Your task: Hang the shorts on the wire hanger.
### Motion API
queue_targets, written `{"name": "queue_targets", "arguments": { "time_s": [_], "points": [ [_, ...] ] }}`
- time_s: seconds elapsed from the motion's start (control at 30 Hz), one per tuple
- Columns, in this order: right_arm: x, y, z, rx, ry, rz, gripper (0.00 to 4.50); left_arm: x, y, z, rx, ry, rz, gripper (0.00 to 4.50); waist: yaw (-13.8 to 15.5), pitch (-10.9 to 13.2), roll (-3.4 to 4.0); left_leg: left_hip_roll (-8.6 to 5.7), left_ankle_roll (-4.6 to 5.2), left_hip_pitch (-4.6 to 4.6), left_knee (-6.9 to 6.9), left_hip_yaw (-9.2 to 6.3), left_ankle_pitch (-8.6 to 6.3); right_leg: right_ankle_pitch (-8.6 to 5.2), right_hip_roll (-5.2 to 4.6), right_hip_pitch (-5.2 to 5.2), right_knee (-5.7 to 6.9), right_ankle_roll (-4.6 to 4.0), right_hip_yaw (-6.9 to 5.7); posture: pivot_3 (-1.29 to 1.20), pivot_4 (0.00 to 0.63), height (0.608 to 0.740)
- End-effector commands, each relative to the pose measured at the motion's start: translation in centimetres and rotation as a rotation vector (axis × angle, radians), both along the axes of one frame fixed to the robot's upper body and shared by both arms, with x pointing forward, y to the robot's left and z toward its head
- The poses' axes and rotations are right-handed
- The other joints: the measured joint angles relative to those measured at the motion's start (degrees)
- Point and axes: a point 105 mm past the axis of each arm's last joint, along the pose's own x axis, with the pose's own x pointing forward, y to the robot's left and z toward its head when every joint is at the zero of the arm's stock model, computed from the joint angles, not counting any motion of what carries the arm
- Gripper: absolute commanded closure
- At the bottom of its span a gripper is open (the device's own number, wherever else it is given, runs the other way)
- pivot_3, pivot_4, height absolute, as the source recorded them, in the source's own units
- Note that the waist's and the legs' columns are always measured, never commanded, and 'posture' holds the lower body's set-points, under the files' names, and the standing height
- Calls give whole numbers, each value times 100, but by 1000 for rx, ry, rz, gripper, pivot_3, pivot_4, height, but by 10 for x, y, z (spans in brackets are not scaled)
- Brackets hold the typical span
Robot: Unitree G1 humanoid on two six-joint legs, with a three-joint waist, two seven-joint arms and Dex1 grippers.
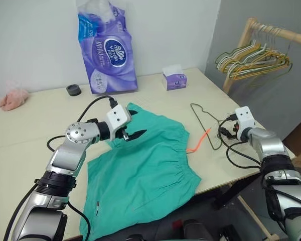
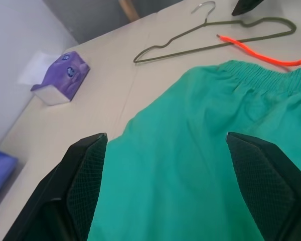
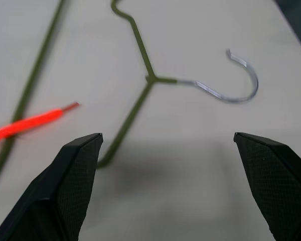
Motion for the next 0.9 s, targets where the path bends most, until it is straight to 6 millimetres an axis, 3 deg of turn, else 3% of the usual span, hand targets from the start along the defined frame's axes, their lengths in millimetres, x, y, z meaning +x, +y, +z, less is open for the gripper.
{"name": "queue_targets", "arguments": {
  "time_s": [0.03,0.17,0.33,0.47,0.73,0.83,0.9],
  "points": [
    [15,9,16,7,-43,25,24,-22,-18,14,-40,31,-148,500,-84,0,0,1,3,0,0,2,-2,1,0,-2,-1,3,8,-153,0,740],
    [22,13,24,1,-64,26,24,-47,-19,13,-26,157,-266,500,-212,0,0,6,16,2,0,3,-9,0,-4,-5,0,10,27,-139,0,740],
    [31,17,42,3,-127,23,24,-49,-6,12,13,202,-254,500,-207,0,1,5,21,3,0,2,-11,-1,-4,-8,1,13,32,-135,0,740],
    [30,35,34,53,-86,67,24,-38,2,11,23,179,-193,500,-200,0,0,5,21,3,2,3,-11,1,-4,-8,0,16,35,-140,0,740],
    [24,38,0,25,43,3,24,-34,-1,11,42,164,-206,500,-206,-1,2,5,20,3,1,5,-11,2,-9,-12,1,18,41,-138,0,740],
    [17,41,-12,37,114,16,608,-33,-2,11,41,157,-202,500,-207,-3,1,5,20,3,1,6,-11,2,-9,-14,1,18,43,-136,0,740],
    [14,42,-17,16,137,30,1235,-33,-2,11,41,157,-202,500,-202,-9,0,5,20,3,1,6,-11,2,-9,-14,2,18,43,-136,0,740]
  ]
}}
